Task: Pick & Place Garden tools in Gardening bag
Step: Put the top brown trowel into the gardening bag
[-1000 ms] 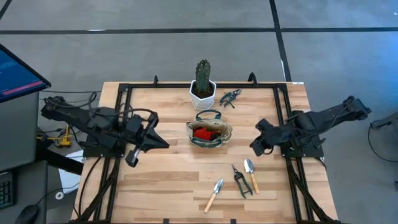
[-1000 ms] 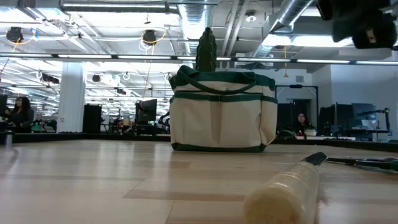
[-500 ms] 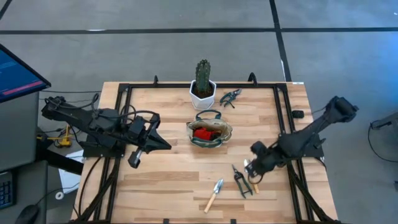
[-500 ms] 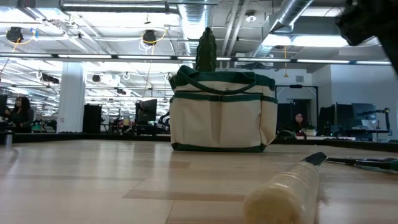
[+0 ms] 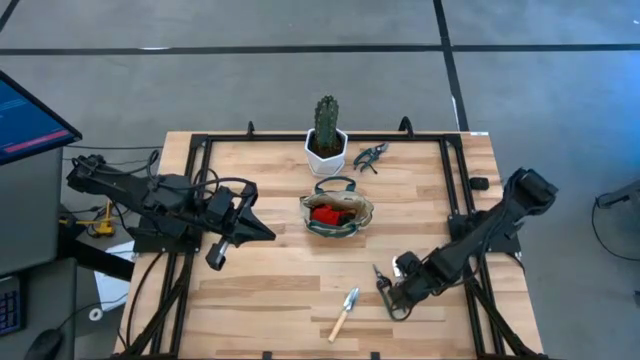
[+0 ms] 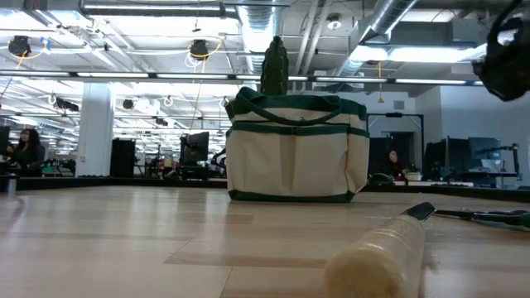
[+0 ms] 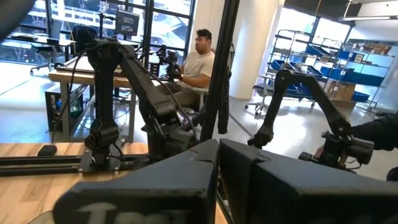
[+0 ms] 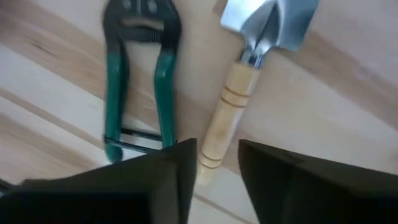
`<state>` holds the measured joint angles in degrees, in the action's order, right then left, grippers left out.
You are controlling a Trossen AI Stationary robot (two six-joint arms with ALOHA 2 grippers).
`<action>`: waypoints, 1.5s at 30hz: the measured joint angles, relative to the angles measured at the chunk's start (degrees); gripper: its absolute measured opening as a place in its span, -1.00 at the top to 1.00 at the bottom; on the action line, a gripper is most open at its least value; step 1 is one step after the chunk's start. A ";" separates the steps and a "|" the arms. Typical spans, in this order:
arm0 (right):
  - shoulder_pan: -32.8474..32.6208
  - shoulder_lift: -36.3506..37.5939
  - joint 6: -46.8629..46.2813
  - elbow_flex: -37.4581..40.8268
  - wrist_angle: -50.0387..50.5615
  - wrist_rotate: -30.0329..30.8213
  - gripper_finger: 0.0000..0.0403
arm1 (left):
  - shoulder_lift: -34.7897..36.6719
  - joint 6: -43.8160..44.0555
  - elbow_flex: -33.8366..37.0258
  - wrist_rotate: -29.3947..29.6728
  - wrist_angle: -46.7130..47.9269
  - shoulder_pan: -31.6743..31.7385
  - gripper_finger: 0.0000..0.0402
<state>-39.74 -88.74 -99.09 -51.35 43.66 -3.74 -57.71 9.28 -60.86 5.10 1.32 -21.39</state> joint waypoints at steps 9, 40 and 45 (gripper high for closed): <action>0.01 -5.50 0.46 0.00 -4.01 -0.97 0.04 | 0.00 0.00 0.00 0.00 0.08 0.00 0.98; -0.38 -8.06 0.63 0.00 -1.98 -0.49 0.70 | 0.00 -0.01 0.00 -0.02 0.16 0.02 0.98; -0.38 -7.97 0.67 0.00 -1.81 -0.54 0.70 | 0.00 -0.01 0.00 -0.02 0.16 0.02 0.98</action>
<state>-40.12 -96.71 -98.42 -51.35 41.86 -4.28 -57.71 9.27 -60.86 5.08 1.48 -21.37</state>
